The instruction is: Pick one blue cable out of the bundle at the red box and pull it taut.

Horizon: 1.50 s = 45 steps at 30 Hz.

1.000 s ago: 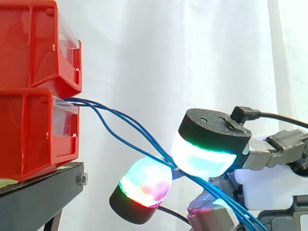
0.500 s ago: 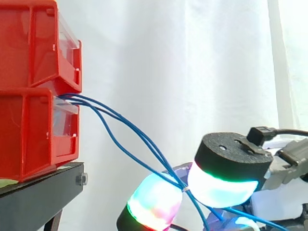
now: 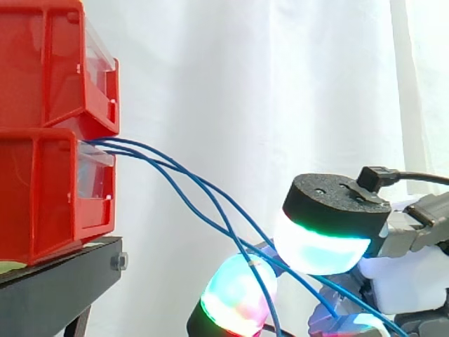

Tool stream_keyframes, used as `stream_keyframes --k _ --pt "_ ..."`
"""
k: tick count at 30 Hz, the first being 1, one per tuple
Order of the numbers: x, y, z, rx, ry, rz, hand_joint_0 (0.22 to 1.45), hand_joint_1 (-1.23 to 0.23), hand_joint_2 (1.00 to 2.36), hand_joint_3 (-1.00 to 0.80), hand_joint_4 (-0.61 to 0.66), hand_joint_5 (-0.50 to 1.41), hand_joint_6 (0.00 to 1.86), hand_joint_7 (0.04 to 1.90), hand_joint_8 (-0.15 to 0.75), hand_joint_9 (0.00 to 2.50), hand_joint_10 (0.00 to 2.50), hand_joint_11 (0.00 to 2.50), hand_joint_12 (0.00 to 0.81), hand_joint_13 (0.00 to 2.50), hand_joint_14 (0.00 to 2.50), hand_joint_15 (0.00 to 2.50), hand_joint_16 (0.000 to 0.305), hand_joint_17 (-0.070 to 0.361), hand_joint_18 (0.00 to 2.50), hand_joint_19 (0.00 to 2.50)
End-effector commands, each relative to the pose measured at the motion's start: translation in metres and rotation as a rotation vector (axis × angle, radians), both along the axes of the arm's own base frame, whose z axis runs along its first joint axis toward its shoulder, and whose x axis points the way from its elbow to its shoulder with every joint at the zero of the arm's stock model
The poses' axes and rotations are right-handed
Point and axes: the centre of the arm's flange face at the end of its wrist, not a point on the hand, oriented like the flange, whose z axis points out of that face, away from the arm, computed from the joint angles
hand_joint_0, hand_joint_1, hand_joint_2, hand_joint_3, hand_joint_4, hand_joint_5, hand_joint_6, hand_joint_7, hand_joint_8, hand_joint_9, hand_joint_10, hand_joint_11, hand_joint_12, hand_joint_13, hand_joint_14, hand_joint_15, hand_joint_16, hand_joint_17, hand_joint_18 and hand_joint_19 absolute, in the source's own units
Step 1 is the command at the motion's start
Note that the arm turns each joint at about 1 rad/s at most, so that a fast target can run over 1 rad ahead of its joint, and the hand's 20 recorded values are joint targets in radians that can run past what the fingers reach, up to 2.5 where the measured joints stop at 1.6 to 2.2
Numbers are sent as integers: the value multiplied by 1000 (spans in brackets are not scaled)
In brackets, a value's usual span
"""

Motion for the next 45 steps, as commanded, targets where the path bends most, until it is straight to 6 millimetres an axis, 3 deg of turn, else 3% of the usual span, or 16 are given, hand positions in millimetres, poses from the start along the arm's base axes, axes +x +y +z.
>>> stream_keyframes --k 1,13,21,26,34,39,45 --pt "0 -2 1 0 -1 -2 563 -707 1006 -445 49 -142 917 645 417 1250 4 1106 405 1054 13 470 53 120 958 533" --pt "-1 -3 6 -10 -6 -2 658 -787 1014 -354 -32 -145 920 684 408 1238 4 1119 389 1046 13 462 51 114 947 524" --pt "-1 -4 11 -8 -13 -4 653 -838 1001 -490 5 -136 934 634 400 1265 4 1144 381 1047 13 462 49 111 945 519" --pt "-1 -4 13 -8 -16 -4 543 -720 1000 -500 38 -116 912 677 421 1312 4 1104 398 1064 13 465 52 117 960 532" --pt "-2 -9 14 -9 -10 -10 597 -696 1010 -398 17 -107 920 750 420 1366 6 1139 397 1087 15 474 51 114 973 543" --pt "-4 -10 18 -9 -10 -12 633 -767 1014 -355 37 -110 932 754 413 1366 3 1207 397 1097 13 474 51 115 986 532" --pt "-8 -13 26 -12 5 -15 713 -908 1010 -408 -56 -131 963 694 391 1321 1 1238 386 1081 15 475 49 111 986 523"
